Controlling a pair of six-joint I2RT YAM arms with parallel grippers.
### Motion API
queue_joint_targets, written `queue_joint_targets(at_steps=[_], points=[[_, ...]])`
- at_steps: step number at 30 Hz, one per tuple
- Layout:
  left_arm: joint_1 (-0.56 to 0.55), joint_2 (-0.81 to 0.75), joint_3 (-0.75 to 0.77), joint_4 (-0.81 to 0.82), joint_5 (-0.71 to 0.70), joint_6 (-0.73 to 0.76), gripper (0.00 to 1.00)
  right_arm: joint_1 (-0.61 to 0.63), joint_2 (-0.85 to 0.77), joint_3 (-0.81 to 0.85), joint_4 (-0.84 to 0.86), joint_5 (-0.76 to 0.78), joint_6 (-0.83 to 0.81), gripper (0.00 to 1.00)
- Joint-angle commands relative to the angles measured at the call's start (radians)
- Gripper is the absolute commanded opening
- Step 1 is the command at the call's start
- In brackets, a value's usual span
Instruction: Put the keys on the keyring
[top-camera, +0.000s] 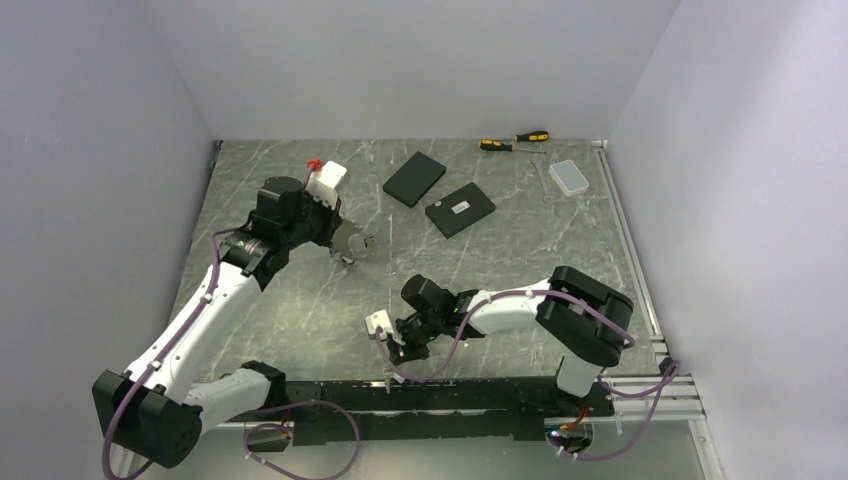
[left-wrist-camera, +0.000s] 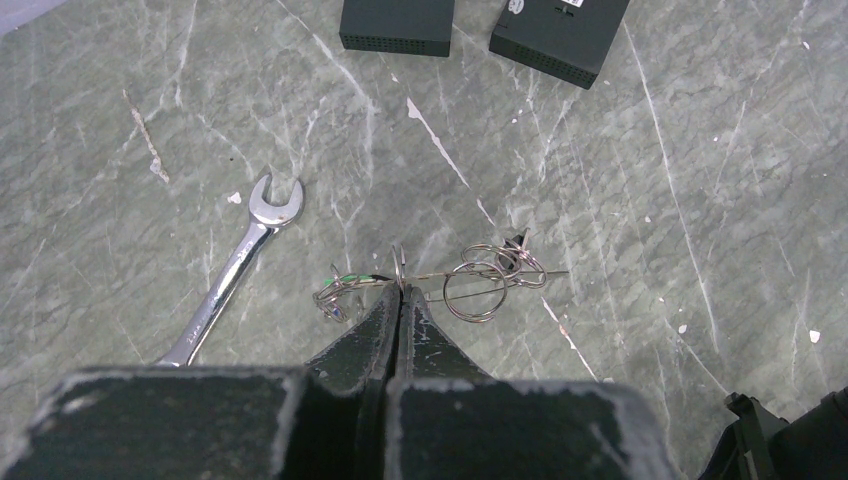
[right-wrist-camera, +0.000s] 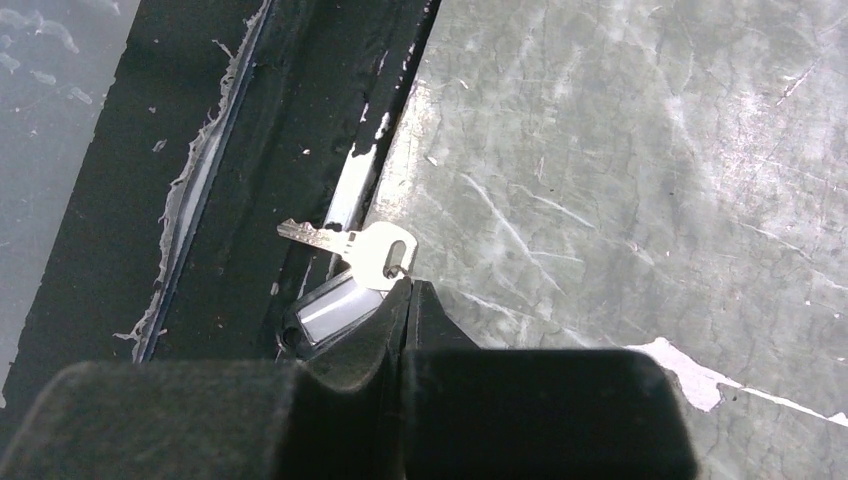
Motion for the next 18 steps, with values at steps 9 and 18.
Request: queue_joint_targets(at_steps=[9, 18], points=[[0.005, -0.023, 0.032, 0.052, 0.026, 0.011, 0.00, -0.053, -0.132, -0.066, 0.141, 0.117, 0.068, 0.00], [0.005, -0.024, 0.032, 0.050, 0.025, 0.011, 0.00, -0.076, -0.126, -0.145, 0.277, 0.274, 0.161, 0.00]])
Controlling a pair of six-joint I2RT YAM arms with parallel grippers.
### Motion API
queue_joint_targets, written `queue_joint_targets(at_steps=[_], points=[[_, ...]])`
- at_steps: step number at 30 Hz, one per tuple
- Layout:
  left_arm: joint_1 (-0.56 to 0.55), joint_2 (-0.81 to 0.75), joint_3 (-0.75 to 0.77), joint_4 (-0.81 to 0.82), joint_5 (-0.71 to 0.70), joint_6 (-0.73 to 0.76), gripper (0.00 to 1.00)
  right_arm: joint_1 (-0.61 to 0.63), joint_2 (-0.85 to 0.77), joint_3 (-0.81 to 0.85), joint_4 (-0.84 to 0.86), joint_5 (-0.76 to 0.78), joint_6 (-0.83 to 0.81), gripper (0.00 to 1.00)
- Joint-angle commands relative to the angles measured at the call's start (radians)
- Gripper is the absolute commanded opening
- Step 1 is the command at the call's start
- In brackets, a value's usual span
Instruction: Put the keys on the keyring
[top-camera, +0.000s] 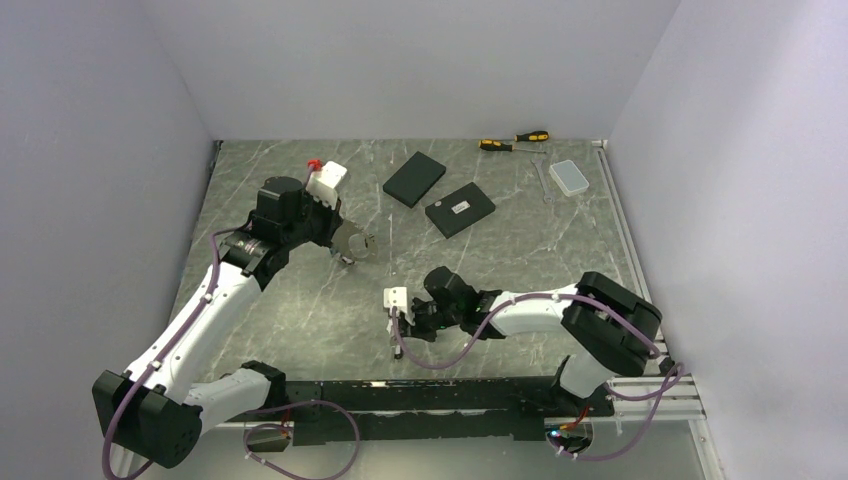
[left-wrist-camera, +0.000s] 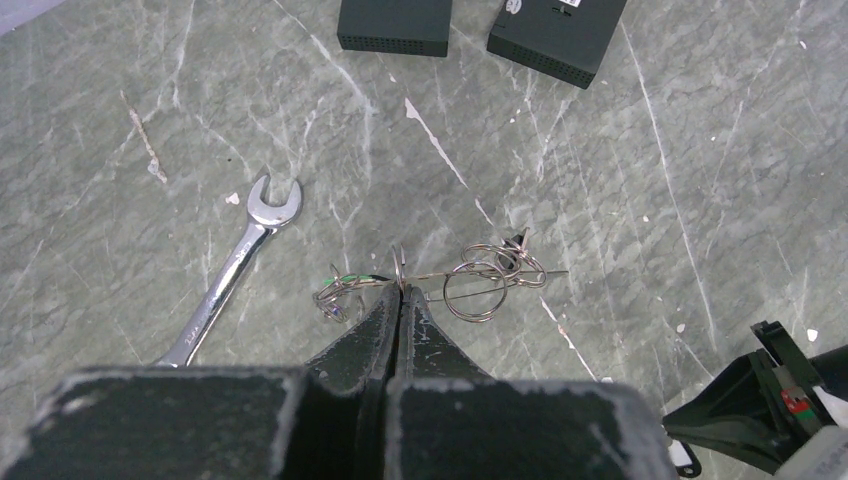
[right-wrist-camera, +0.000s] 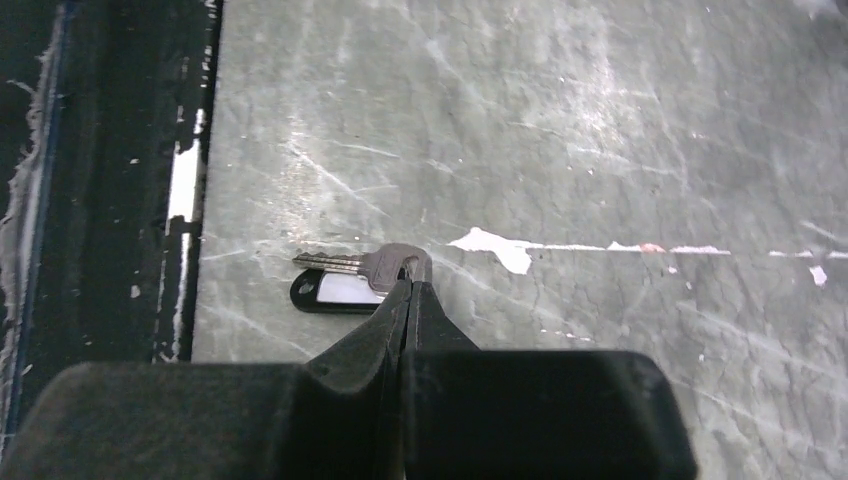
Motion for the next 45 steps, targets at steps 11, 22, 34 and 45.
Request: queue_joint_targets(at_steps=[11, 22, 34, 45], points=[[0.004, -0.018, 0.032, 0.051, 0.023, 0.011, 0.00, -0.004, 0.054, -0.023, 0.083, 0.058, 0.101, 0.08], [0.004, -0.019, 0.033, 0.051, 0.024, 0.011, 0.00, -0.006, 0.055, 0.009, -0.002, -0.025, 0.062, 0.34], [0.004, -0.021, 0.032, 0.051, 0.024, 0.011, 0.00, -0.013, 0.036, 0.005, -0.021, 0.021, 0.063, 0.24], [0.004, -0.017, 0.033, 0.050, 0.029, 0.009, 0.00, -0.014, -0.007, 0.009, -0.056, 0.056, 0.048, 0.22]])
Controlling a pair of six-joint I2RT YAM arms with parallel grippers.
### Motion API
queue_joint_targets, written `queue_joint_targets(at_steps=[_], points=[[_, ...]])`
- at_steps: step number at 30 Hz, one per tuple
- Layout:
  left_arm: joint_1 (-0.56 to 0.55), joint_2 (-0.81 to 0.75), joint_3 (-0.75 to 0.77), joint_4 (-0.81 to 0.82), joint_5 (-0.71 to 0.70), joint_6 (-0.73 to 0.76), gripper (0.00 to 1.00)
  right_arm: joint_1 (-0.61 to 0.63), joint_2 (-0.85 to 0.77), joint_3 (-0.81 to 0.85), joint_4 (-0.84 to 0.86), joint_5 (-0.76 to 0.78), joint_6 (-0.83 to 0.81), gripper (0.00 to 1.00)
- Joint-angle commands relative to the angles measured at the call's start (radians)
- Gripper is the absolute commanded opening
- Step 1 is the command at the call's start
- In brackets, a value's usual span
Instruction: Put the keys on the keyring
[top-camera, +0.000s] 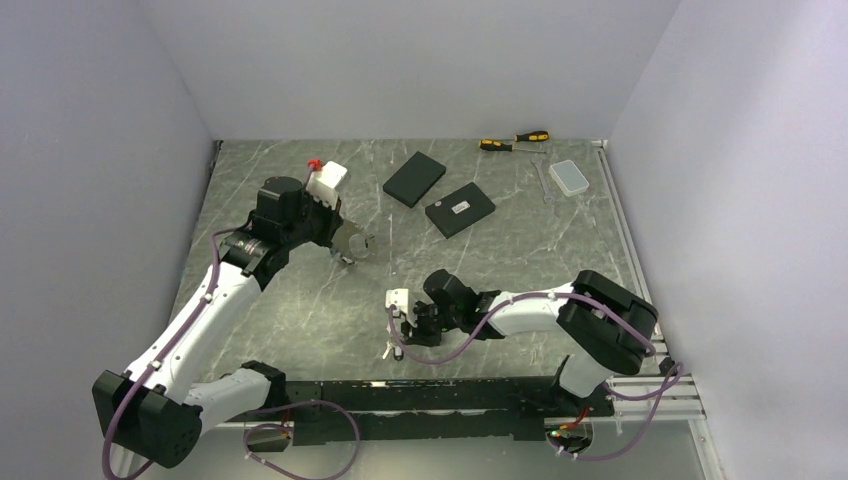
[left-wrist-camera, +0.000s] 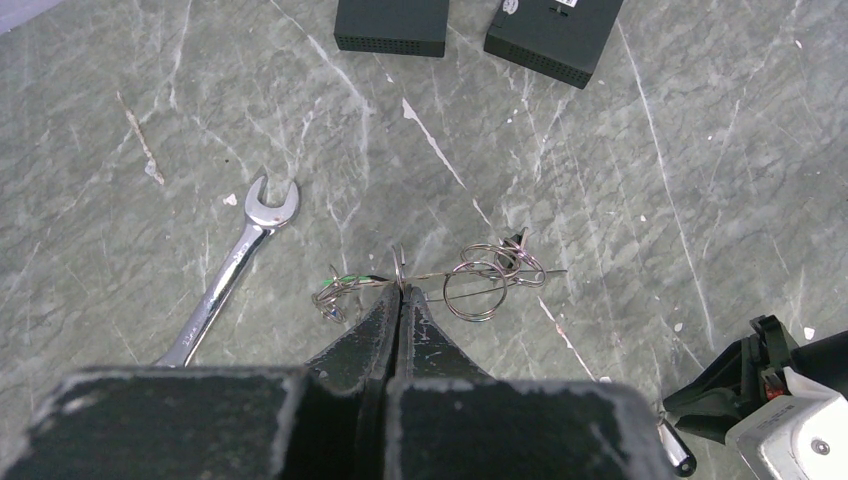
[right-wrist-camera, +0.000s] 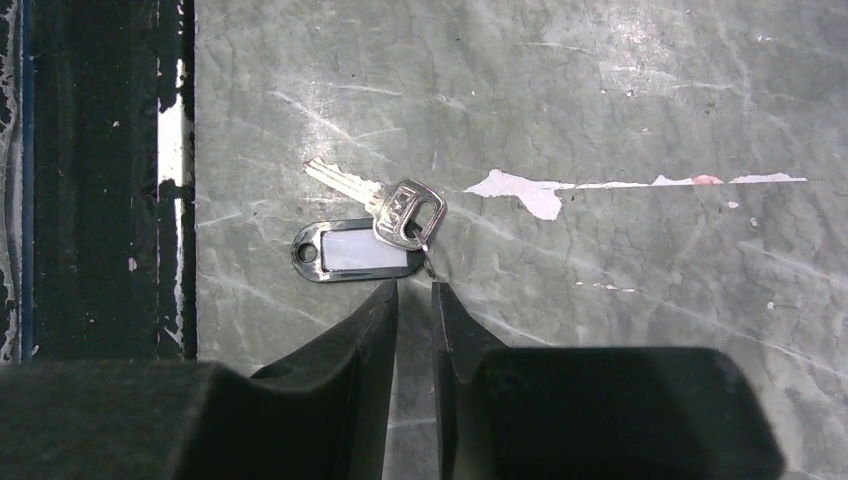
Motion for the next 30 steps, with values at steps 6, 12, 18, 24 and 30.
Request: queue_joint_targets(at_steps=[6, 12, 18, 24, 30], points=[[0.004, -0.016, 0.033, 0.051, 0.025, 0.009, 0.00, -0.003, -0.011, 0.032, -0.005, -0.008, -0.019, 0.26], [0.004, -0.016, 0.033, 0.051, 0.025, 0.009, 0.00, -0.004, -0.001, 0.030, 0.033, 0.014, -0.012, 0.44], [0.004, -0.015, 0.034, 0.050, 0.026, 0.009, 0.00, -0.013, 0.028, 0.058, 0.066, 0.010, -0.018, 0.45], [0.004, -0.017, 0.033, 0.051, 0.025, 0.011, 0.00, -0.032, 0.062, 0.091, 0.053, -0.032, -0.035, 0.46], [0.004, -0.019, 0.033, 0.051, 0.026, 0.012, 0.00, -0.037, 0.081, 0.106, 0.019, -0.085, -0.040, 0.45]])
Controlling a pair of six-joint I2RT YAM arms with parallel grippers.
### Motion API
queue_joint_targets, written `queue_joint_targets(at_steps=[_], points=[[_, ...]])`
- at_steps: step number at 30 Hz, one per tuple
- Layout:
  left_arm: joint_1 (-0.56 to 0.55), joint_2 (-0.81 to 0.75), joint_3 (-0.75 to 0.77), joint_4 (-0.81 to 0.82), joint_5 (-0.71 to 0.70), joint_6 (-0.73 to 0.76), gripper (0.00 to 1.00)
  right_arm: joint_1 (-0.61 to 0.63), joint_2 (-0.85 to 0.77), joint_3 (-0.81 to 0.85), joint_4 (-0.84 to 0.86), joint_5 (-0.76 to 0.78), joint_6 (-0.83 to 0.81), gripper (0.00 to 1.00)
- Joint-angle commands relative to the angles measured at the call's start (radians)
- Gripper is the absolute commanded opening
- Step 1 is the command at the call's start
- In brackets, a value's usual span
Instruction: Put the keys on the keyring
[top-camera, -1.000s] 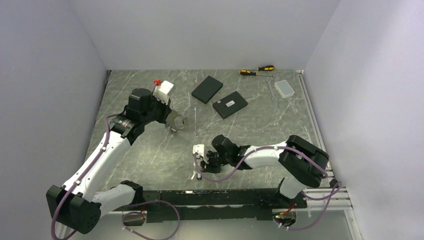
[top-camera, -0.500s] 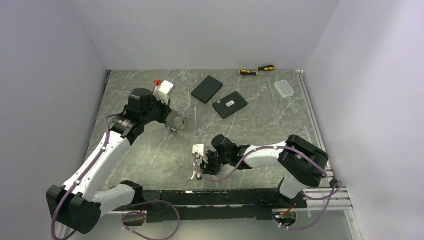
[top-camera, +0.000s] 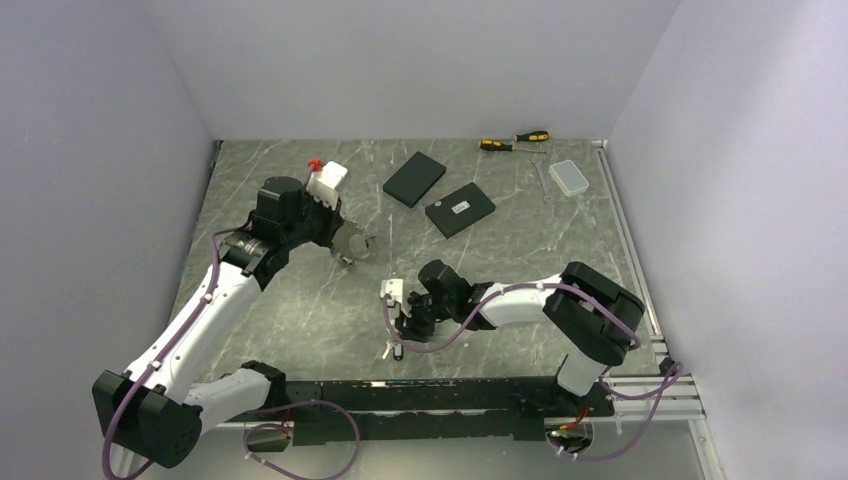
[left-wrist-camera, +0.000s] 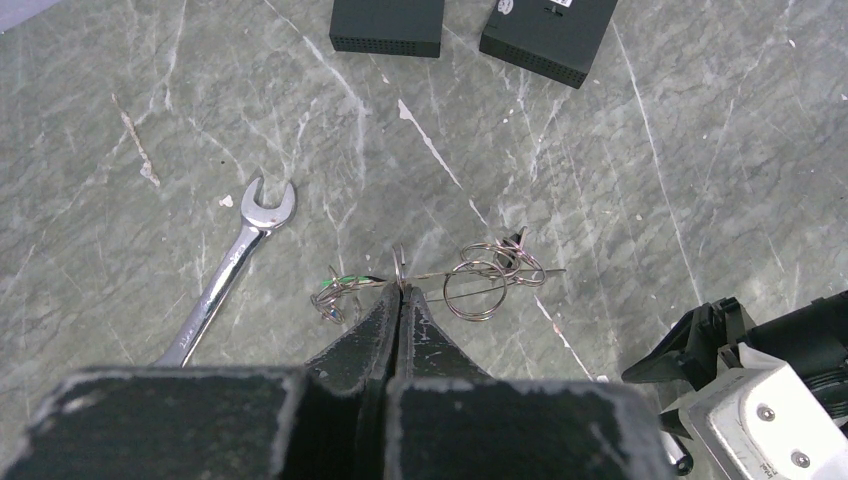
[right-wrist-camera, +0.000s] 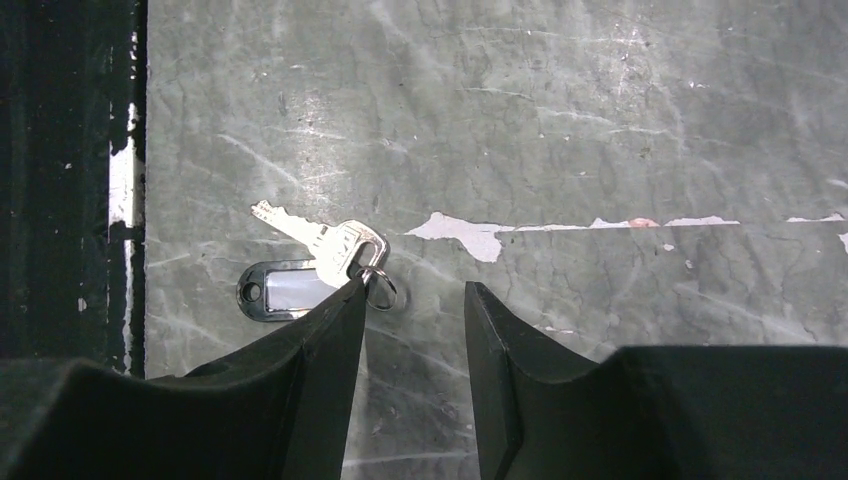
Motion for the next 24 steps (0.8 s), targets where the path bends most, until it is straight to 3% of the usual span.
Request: queue_joint_targets(at_steps=[1, 7, 17, 24], points=[[0.004, -0.019, 0.033, 0.050, 0.016, 0.012, 0.00, -0.005, 0.011, 0.037, -0.001, -0.079, -0.022, 0.44], [0.004, -0.019, 0.033, 0.051, 0.015, 0.012, 0.00, -0.013, 0.038, 0.059, -0.053, -0.157, -0.029, 0.35], [0.004, -0.019, 0.032, 0.049, 0.013, 0.014, 0.00, -0.020, 0.036, 0.059, -0.071, -0.150, -0.036, 0.19], [0.004, -0.016, 0.033, 0.049, 0.015, 0.012, 0.00, -0.022, 0.013, 0.053, -0.088, -0.135, -0.032, 0.25]])
